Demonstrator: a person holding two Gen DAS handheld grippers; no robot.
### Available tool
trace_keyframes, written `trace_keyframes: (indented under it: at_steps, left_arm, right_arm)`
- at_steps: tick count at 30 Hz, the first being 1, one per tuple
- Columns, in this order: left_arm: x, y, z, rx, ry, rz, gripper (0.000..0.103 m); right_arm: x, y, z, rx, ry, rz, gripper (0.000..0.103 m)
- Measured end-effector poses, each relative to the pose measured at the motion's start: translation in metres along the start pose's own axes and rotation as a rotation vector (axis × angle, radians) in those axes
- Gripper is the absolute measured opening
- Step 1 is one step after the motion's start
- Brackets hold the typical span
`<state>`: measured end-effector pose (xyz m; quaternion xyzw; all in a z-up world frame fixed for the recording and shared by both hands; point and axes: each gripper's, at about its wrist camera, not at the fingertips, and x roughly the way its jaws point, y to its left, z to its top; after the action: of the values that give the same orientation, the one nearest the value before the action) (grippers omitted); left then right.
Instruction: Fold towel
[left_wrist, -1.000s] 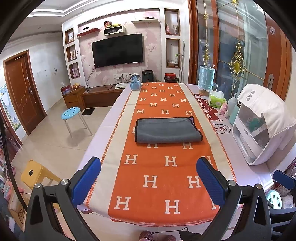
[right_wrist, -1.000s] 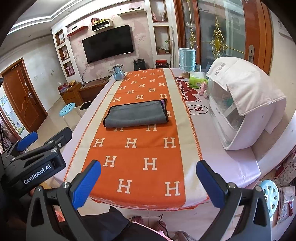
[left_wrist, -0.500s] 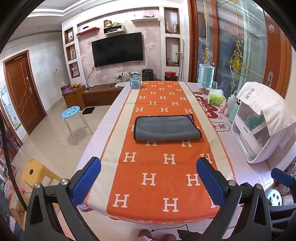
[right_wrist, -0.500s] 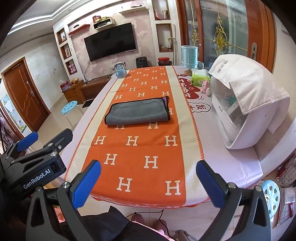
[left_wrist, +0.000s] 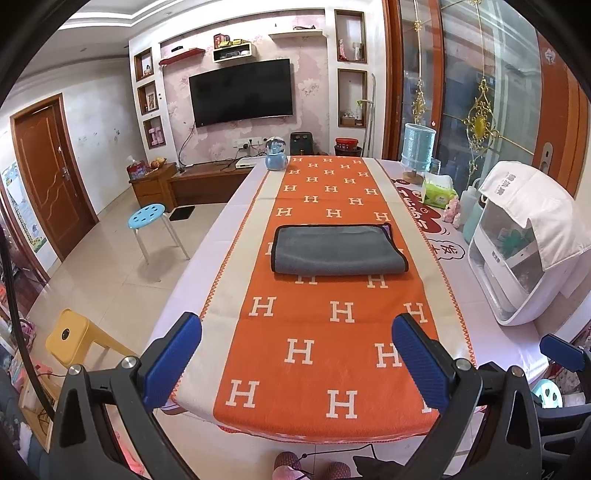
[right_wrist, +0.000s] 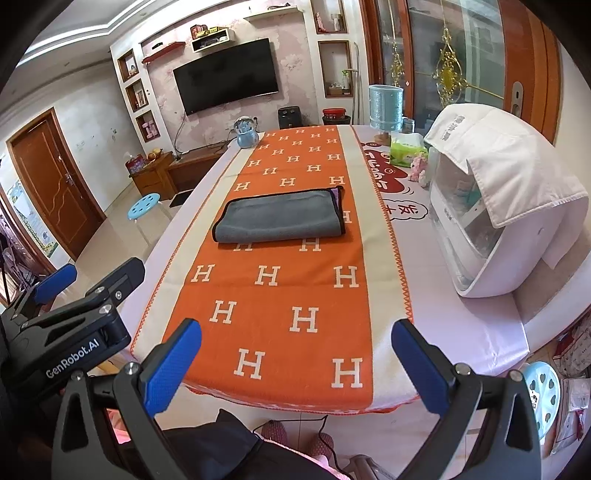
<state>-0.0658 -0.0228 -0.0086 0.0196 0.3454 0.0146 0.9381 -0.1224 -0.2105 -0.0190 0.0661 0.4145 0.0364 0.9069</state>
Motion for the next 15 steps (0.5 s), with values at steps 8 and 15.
trace_keyframes:
  at_steps: [8,15]
  left_arm:
    - [0.0024,-0.0026,-0.0015,0.003,0.005,-0.003,0.102]
    - [0.0047,-0.0061,-0.0022,0.007,0.008,-0.003,0.102]
  right_arm:
    - [0.0037,-0.0031,0.0002,0.007,0.008,-0.003,0.103]
    - [0.0057,-0.0091,0.0014,0.015,0.014,-0.004,0.103]
